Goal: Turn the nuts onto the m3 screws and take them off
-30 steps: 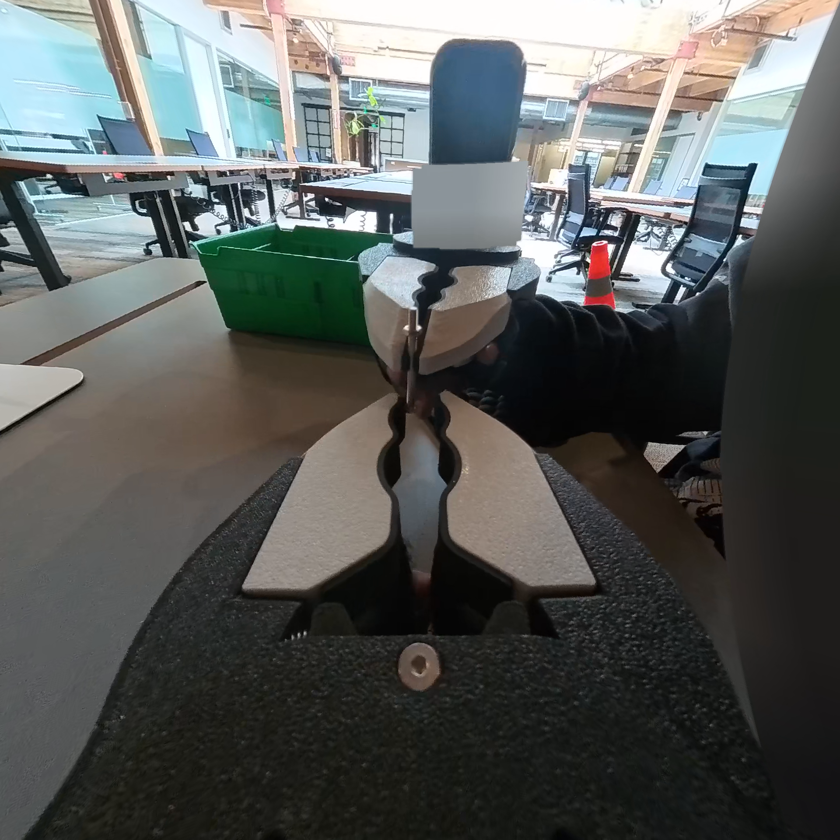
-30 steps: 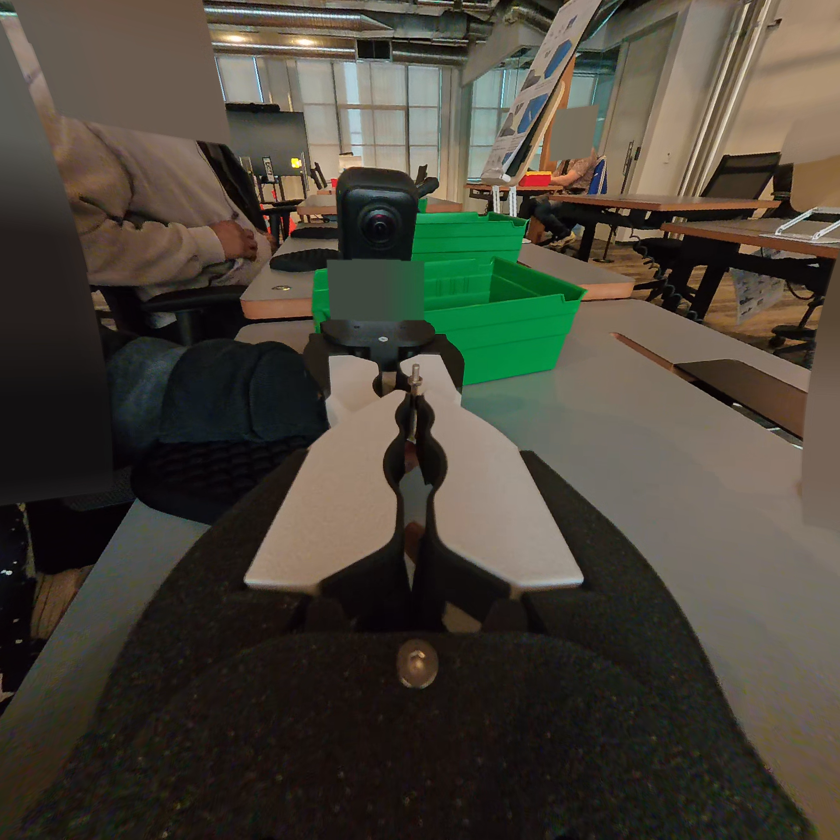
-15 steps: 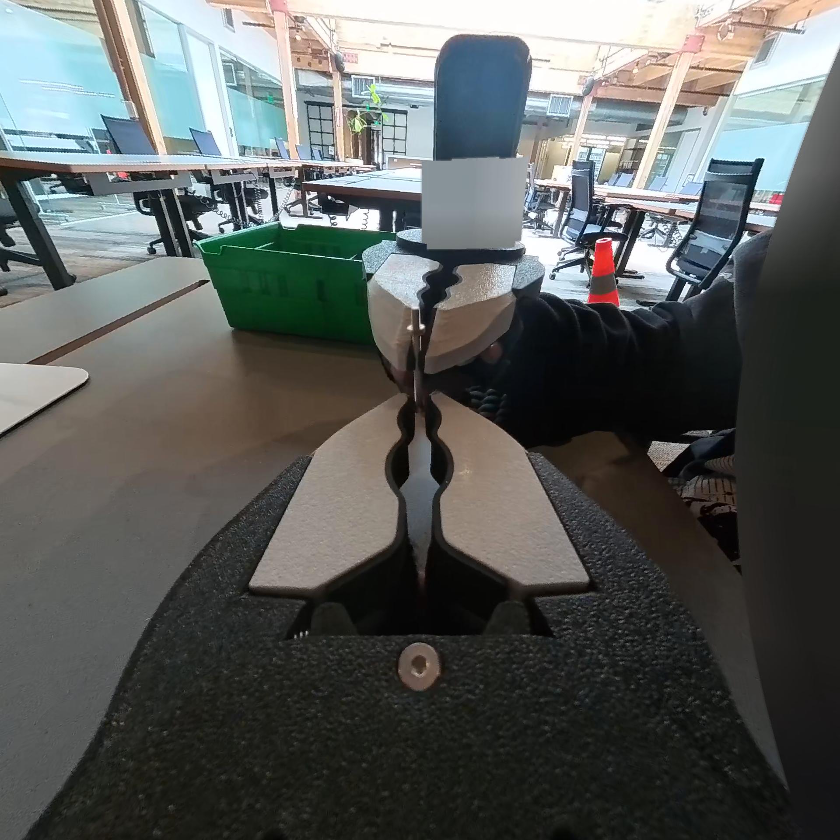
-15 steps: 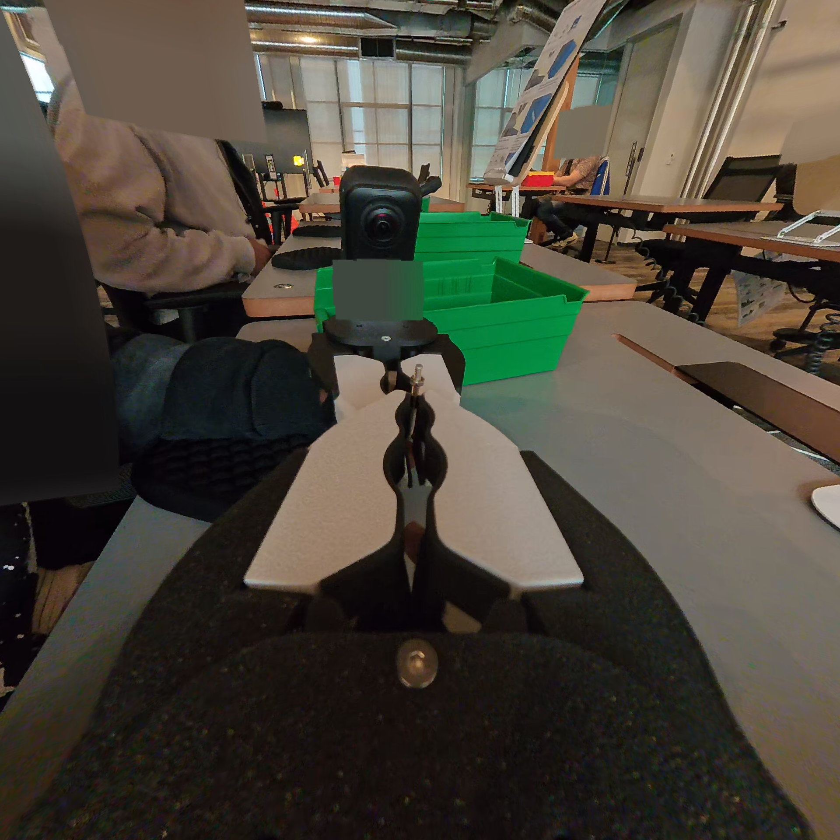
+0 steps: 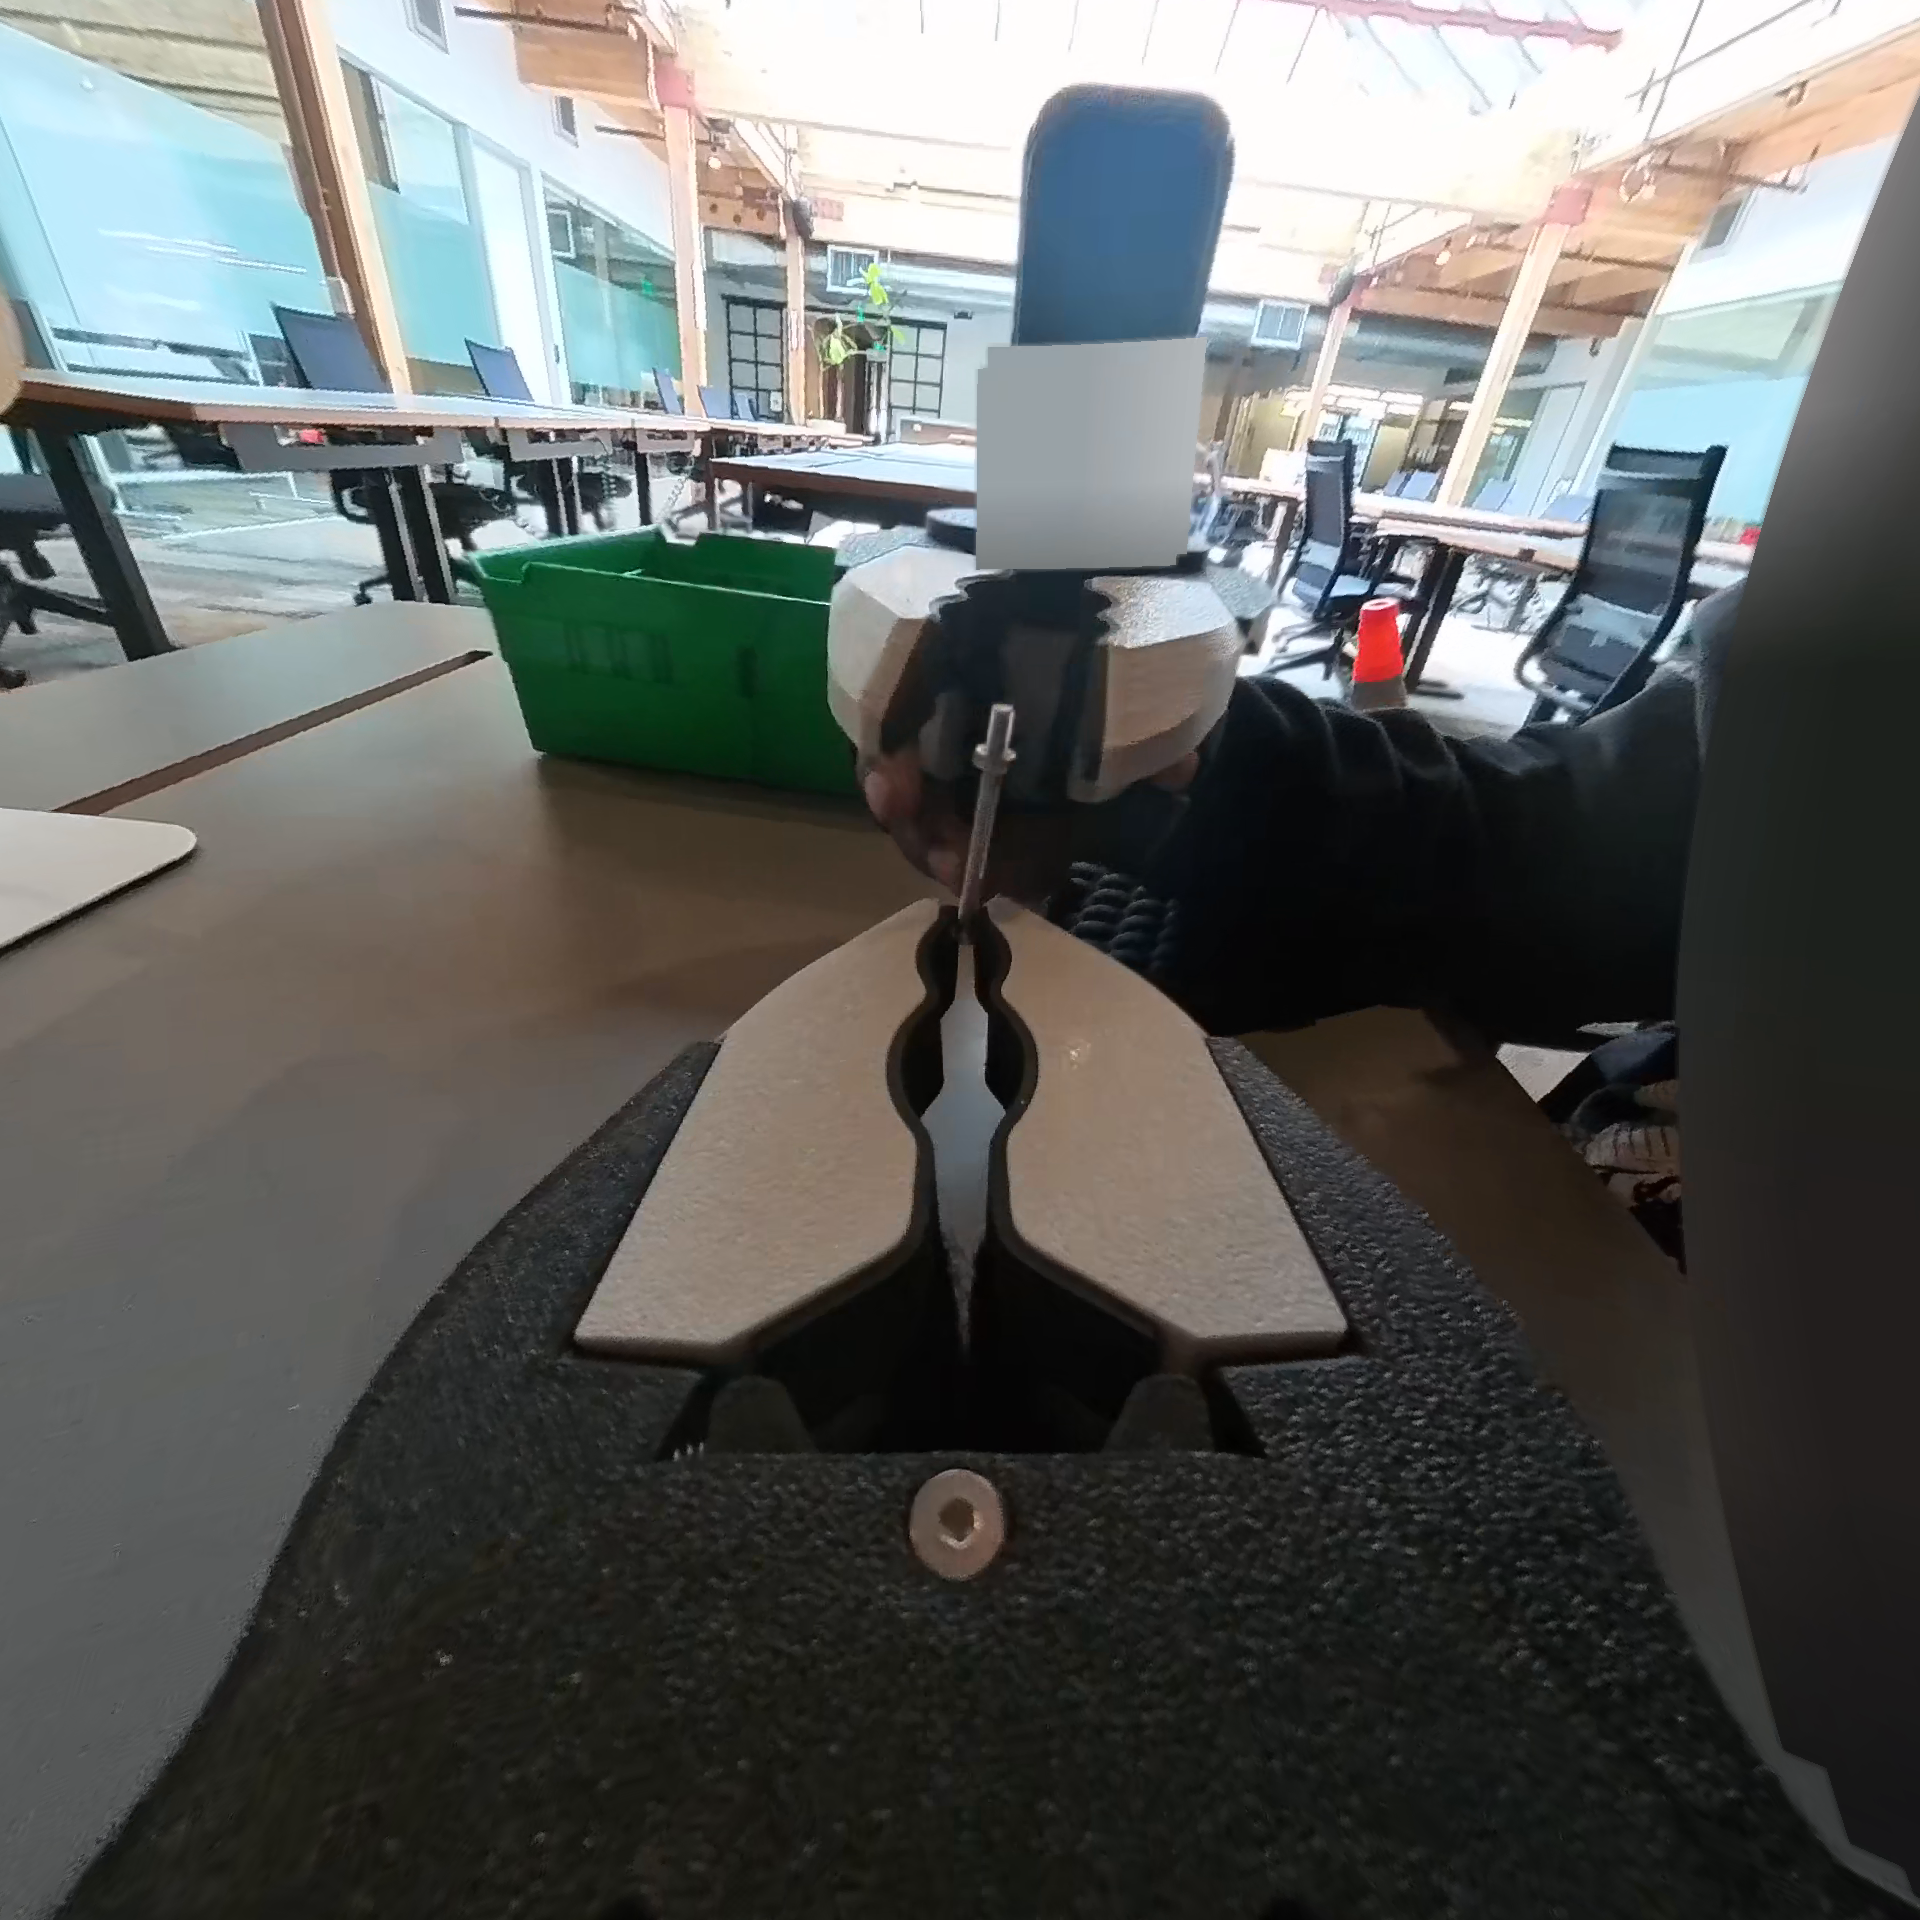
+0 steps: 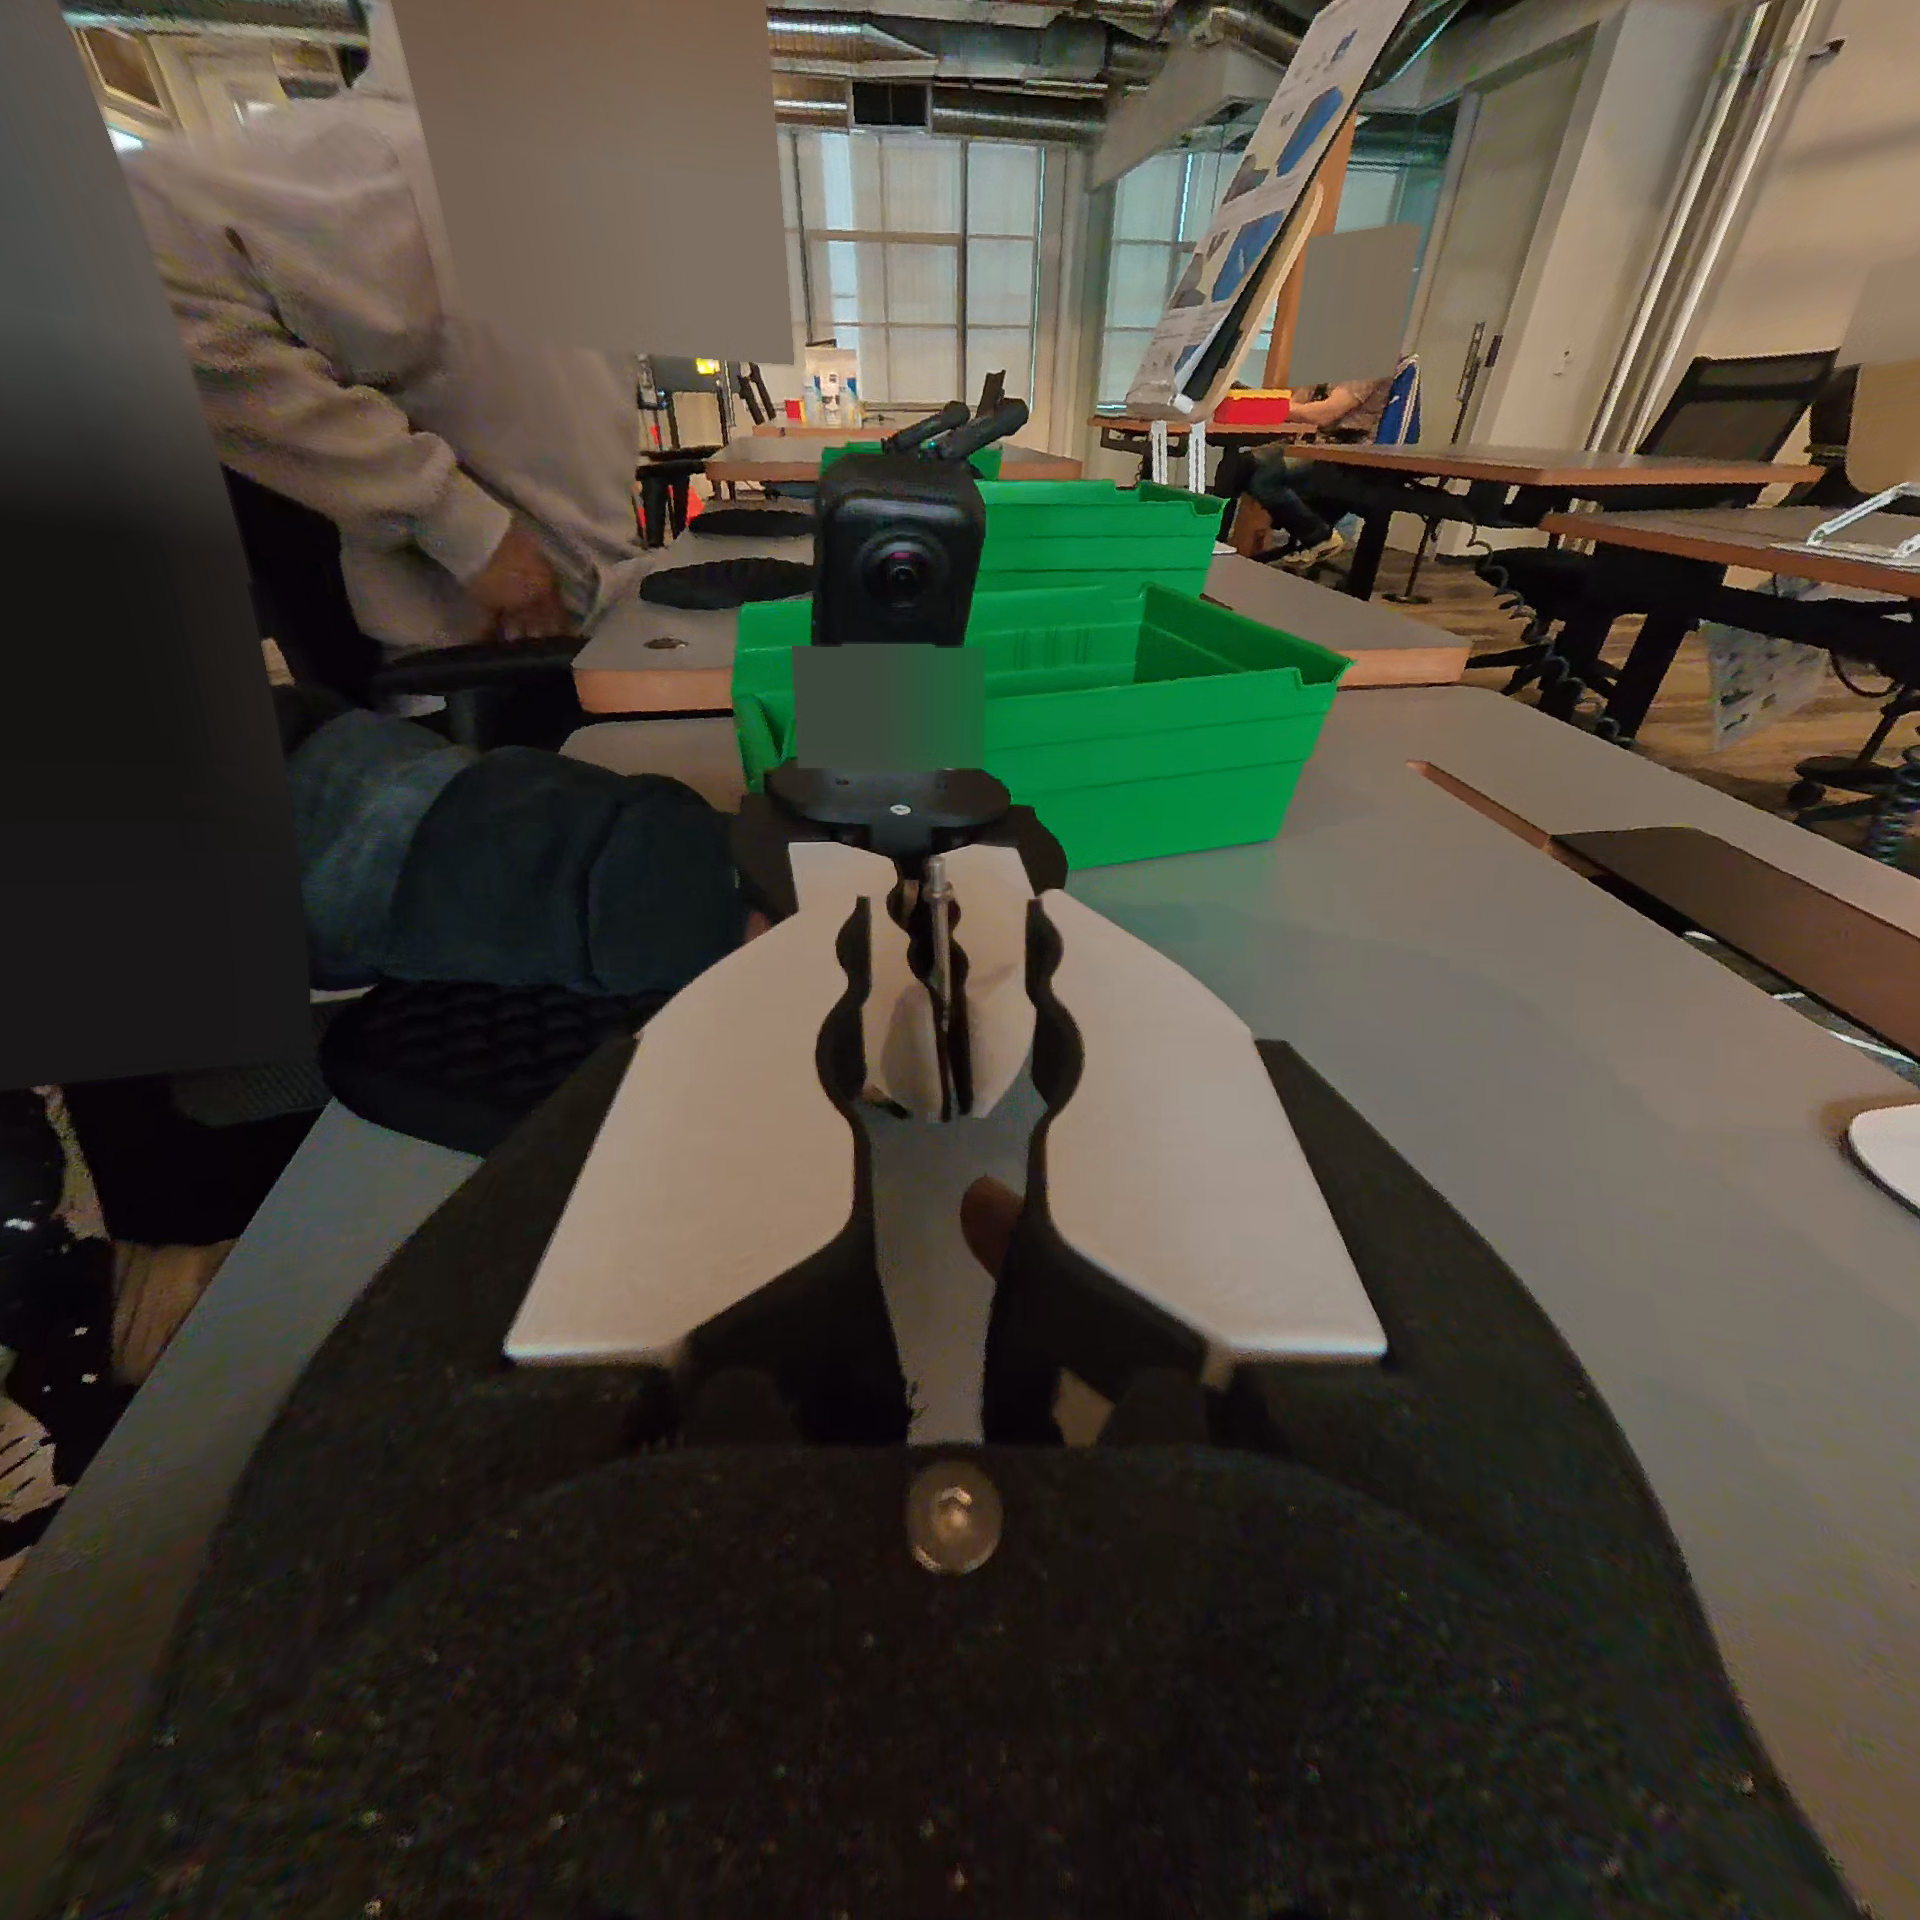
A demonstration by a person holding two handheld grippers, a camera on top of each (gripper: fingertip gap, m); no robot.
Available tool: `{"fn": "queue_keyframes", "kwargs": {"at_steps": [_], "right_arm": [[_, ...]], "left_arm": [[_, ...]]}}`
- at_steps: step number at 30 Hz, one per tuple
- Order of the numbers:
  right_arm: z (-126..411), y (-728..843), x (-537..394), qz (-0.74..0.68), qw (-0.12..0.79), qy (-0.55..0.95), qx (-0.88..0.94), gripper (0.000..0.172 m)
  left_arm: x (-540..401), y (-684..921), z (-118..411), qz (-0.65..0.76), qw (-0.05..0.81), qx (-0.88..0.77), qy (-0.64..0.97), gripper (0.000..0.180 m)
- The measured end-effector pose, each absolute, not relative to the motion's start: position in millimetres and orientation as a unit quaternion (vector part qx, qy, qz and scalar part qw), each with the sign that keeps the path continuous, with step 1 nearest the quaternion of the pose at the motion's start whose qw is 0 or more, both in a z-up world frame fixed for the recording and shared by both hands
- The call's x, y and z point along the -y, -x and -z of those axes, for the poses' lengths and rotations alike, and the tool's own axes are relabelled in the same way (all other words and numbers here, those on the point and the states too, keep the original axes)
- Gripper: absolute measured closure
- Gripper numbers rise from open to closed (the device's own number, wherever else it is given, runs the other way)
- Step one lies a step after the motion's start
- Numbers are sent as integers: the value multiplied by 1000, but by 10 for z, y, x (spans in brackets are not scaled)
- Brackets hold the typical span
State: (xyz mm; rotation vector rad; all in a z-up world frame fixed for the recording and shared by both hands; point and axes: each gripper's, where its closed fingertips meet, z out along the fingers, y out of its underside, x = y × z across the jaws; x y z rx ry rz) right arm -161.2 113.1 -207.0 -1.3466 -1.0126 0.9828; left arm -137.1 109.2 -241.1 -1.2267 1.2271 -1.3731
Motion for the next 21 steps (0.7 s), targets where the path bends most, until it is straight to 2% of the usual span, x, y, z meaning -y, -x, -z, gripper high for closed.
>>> {"fn": "queue_keyframes", "kwargs": {"at_steps": [6, 21], "right_arm": [[2095, 1624, -1186, -426, 564, 576, 411, 146], [2093, 1678, -1254, -386, 584, 584, 411, 153]], "left_arm": [[-1163, 1425, 2343, 595, 443, -456, 492, 179], [-1119, 1388, 2385, 587, 431, -475, 494, 179]]}}
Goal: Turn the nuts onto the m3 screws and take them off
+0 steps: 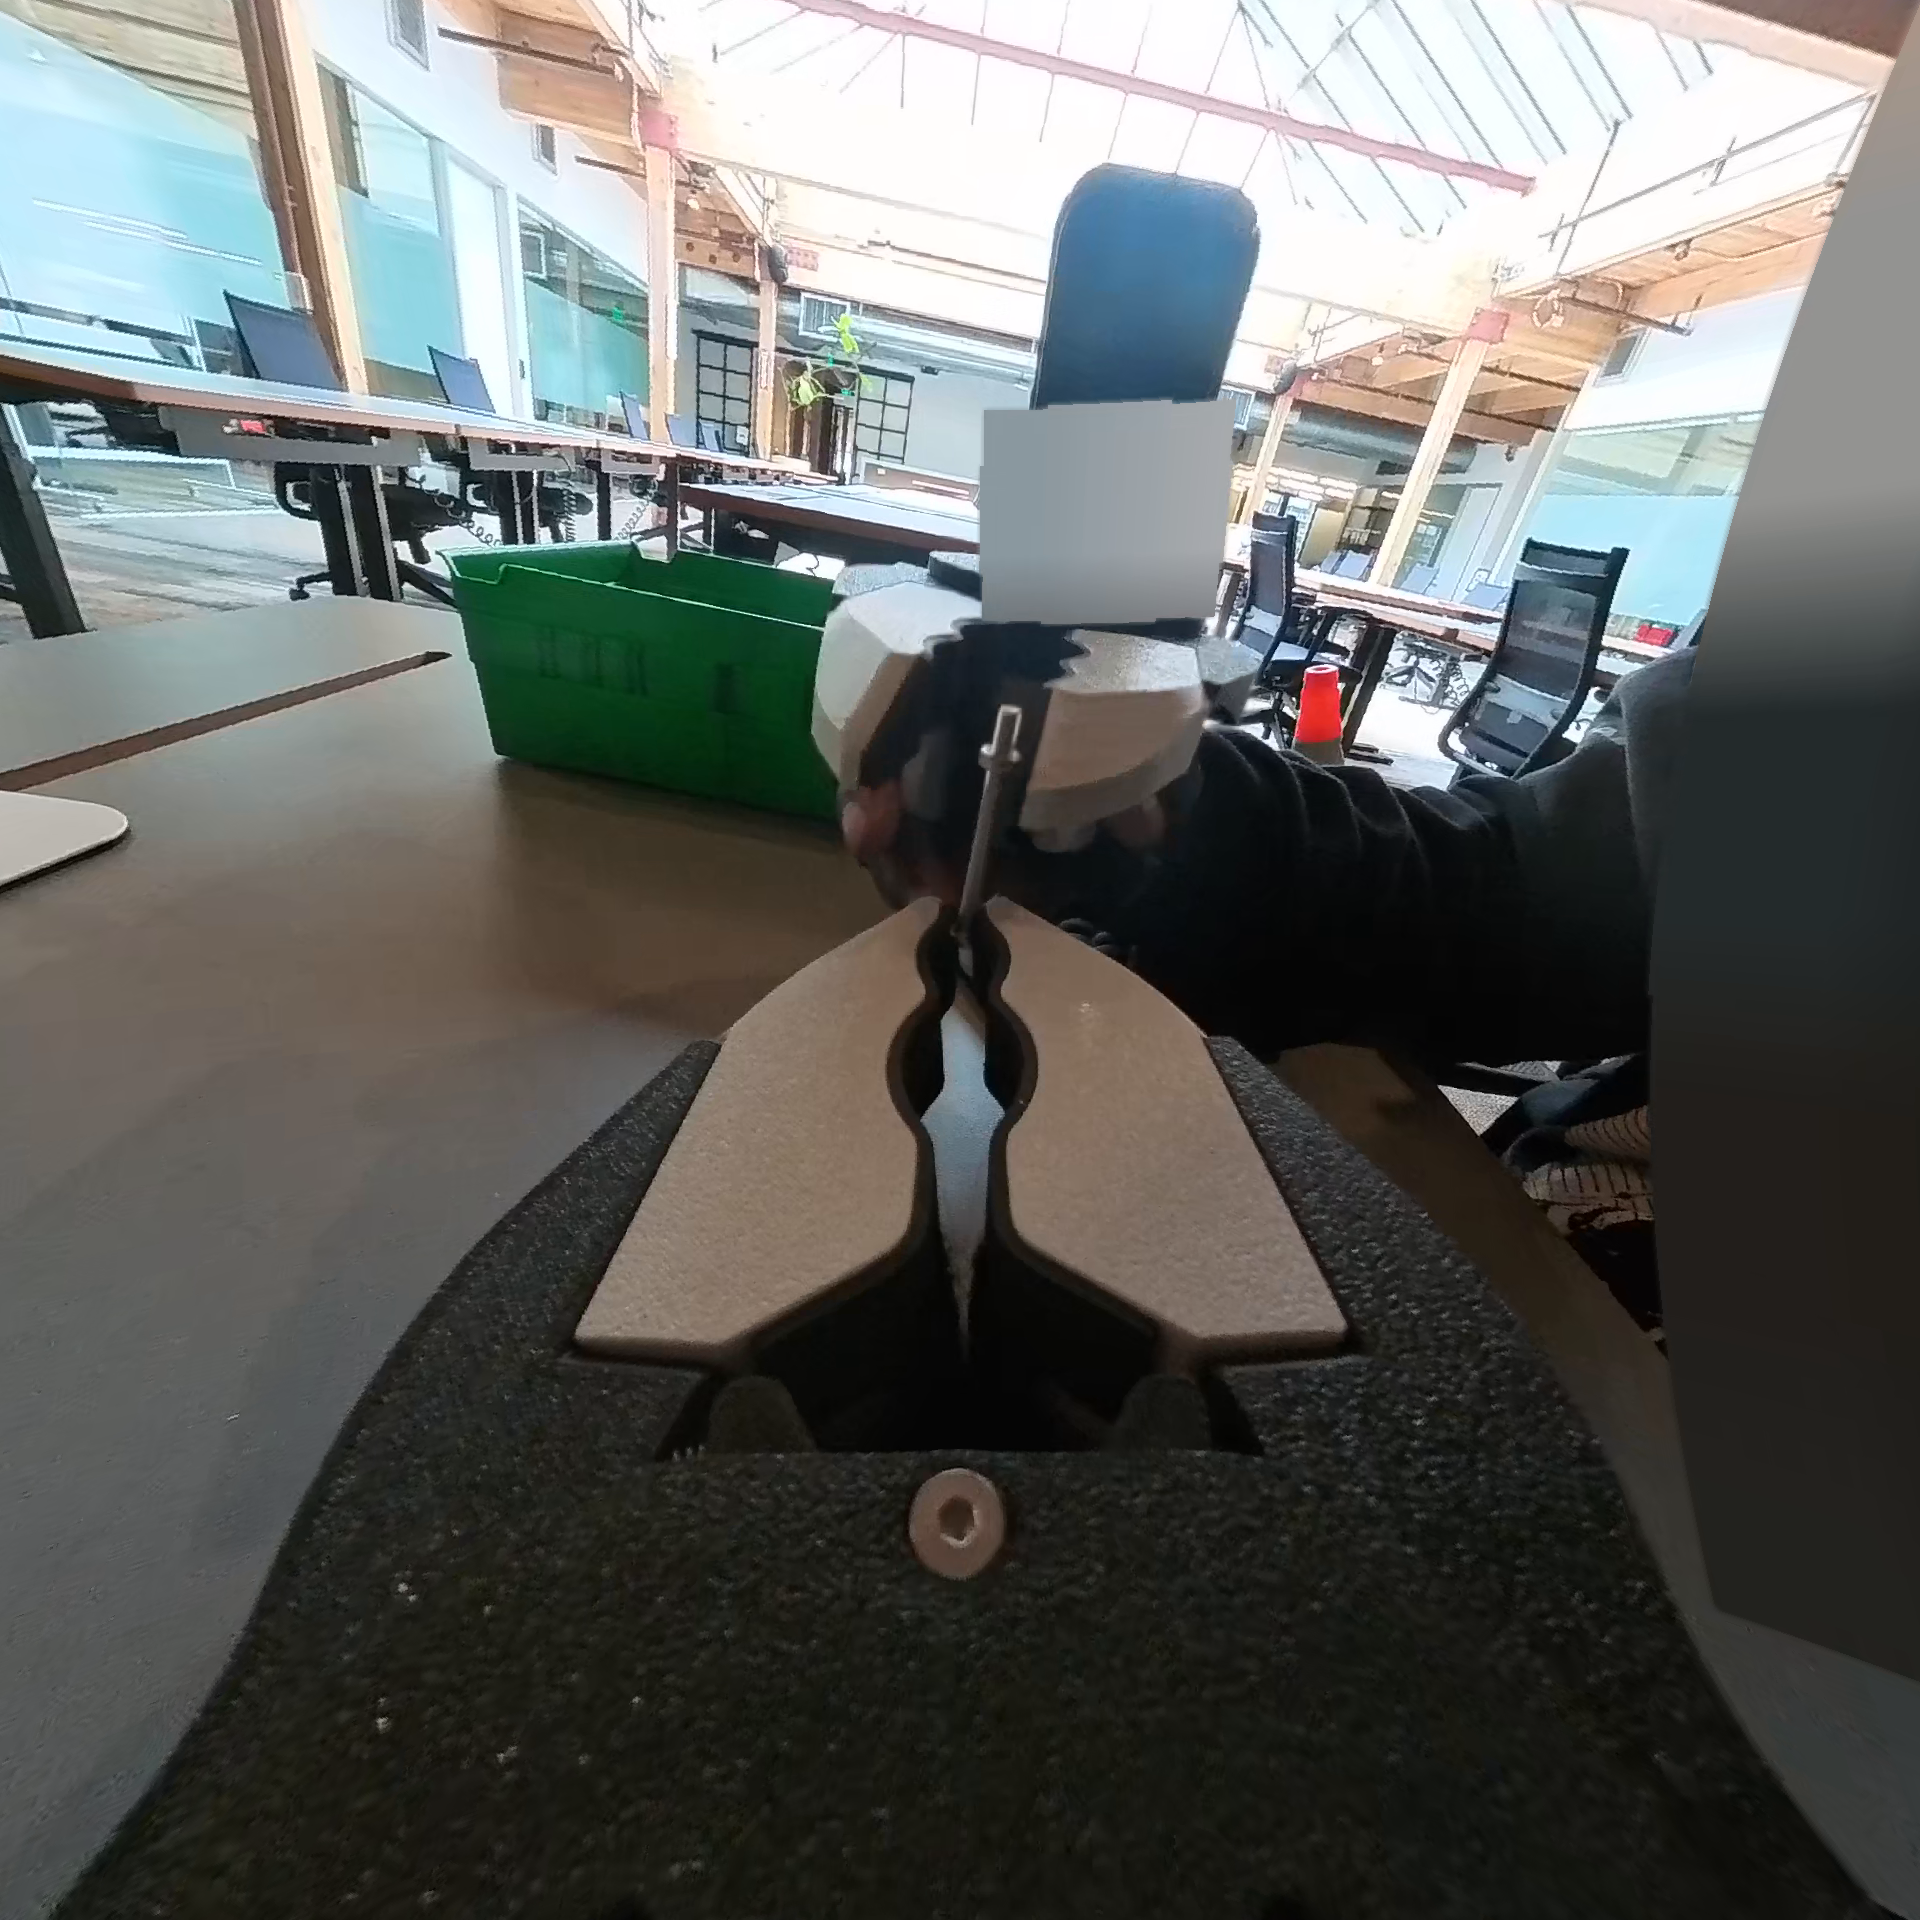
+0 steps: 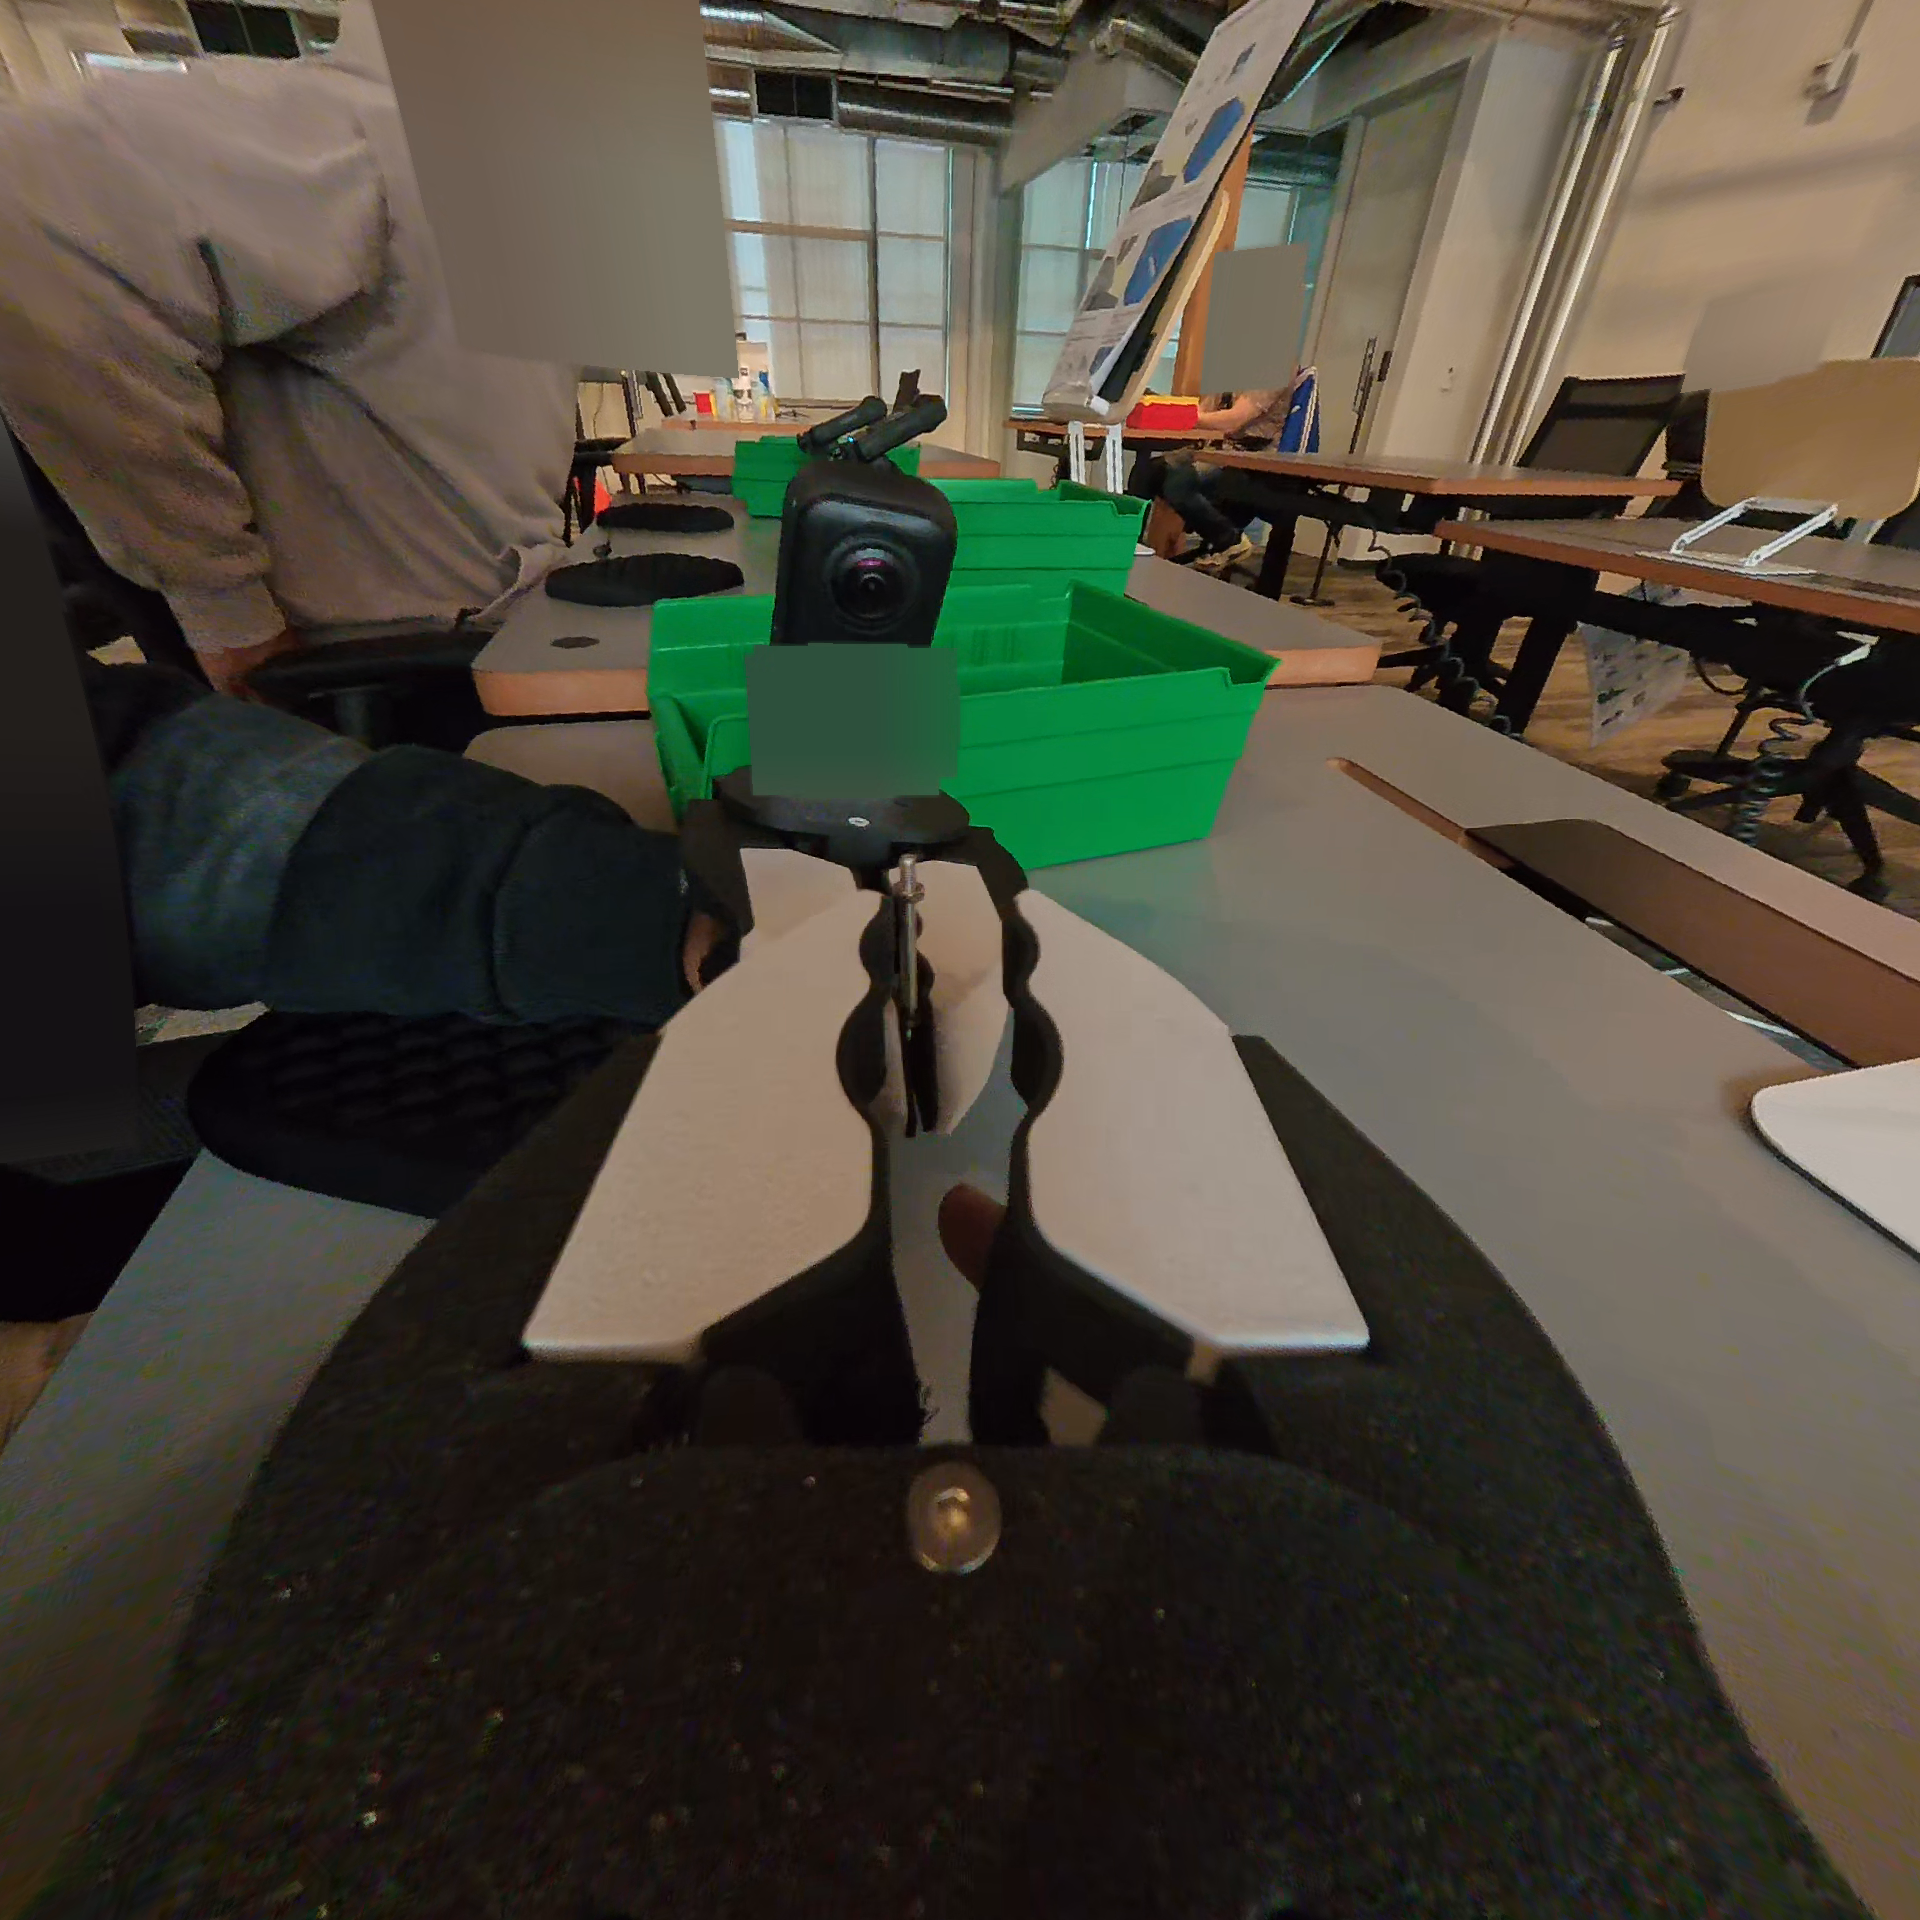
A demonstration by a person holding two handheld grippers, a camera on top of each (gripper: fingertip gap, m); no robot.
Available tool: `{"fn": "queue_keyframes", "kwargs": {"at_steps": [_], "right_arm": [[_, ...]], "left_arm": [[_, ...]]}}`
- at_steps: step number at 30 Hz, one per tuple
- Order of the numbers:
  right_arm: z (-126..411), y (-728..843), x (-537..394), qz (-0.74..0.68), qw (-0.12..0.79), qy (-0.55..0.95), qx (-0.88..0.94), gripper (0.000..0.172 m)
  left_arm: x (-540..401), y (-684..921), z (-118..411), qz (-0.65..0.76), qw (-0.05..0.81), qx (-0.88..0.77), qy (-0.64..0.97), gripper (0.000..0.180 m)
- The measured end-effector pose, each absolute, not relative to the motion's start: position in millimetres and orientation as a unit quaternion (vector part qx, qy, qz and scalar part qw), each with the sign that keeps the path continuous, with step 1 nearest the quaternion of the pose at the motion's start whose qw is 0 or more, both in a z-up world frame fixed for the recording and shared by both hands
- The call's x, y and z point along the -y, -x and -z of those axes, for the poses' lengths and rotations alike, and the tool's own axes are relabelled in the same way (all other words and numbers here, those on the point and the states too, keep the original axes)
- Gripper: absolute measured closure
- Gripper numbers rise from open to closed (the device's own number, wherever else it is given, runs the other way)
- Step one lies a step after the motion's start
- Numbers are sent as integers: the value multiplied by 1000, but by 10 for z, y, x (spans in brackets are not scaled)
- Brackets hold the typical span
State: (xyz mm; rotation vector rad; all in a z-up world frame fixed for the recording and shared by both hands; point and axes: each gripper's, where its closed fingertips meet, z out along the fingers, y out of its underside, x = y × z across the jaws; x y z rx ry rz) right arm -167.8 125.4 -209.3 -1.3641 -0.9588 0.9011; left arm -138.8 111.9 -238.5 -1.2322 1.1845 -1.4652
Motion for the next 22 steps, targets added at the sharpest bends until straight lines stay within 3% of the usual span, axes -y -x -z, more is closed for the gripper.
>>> {"fn": "queue_keyframes", "kwargs": {"at_steps": [4, 11, 22], "right_arm": [[2068, 1591, -1283, -383, 591, 586, 401, 160], [2054, 1673, -1209, -391, 588, 572, 419, 152], [1986, 1558, -1250, -396, 600, 570, 399, 156]], "left_arm": [[-1123, 1391, 2382, 589, 430, -473, 495, 179], [-1123, 1383, 2391, 587, 428, -475, 497, 179], [-1125, 1384, 2390, 588, 428, -473, 498, 179]]}}
